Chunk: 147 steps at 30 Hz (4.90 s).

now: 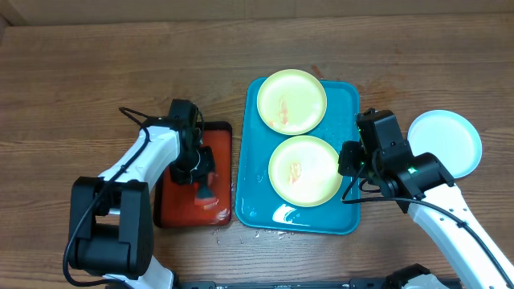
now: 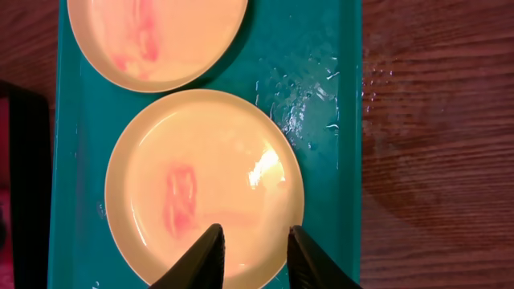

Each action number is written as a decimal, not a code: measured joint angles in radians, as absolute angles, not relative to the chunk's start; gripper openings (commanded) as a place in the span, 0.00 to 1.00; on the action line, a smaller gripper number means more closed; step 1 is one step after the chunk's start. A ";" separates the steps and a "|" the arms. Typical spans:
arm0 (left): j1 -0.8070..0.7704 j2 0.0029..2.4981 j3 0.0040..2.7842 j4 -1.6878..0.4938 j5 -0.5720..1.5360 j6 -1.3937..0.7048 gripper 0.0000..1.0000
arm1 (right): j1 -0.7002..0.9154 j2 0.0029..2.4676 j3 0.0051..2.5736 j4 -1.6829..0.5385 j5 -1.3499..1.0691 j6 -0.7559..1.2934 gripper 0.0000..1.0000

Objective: Clean dirty plates on tray and stack at the side

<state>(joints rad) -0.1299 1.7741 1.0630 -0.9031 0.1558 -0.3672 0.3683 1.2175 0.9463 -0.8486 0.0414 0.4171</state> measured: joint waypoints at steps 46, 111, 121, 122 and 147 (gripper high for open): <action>-0.131 1.652 1.270 -1.163 0.143 -0.372 0.04 | 0.221 1.491 0.946 -0.761 -0.096 0.244 0.41; -0.599 2.124 1.438 -0.610 0.432 -0.653 0.04 | 0.271 1.733 0.950 -0.712 -0.231 0.289 0.04; -0.600 2.160 1.470 -0.756 0.570 -0.660 0.04 | 0.270 1.733 0.950 -0.713 -0.231 0.289 0.04; -0.598 2.160 1.478 -0.802 0.558 -0.662 0.04 | 0.270 1.733 0.950 -0.714 -0.237 0.287 0.04; -0.573 2.160 1.570 -0.804 0.255 -0.647 0.04 | 0.274 1.735 0.950 -0.700 -0.238 0.290 0.04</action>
<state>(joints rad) -0.5732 2.1605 1.5700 -0.8040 0.2554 -0.6468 0.2737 1.7348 0.9501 -0.6998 -0.2382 0.2897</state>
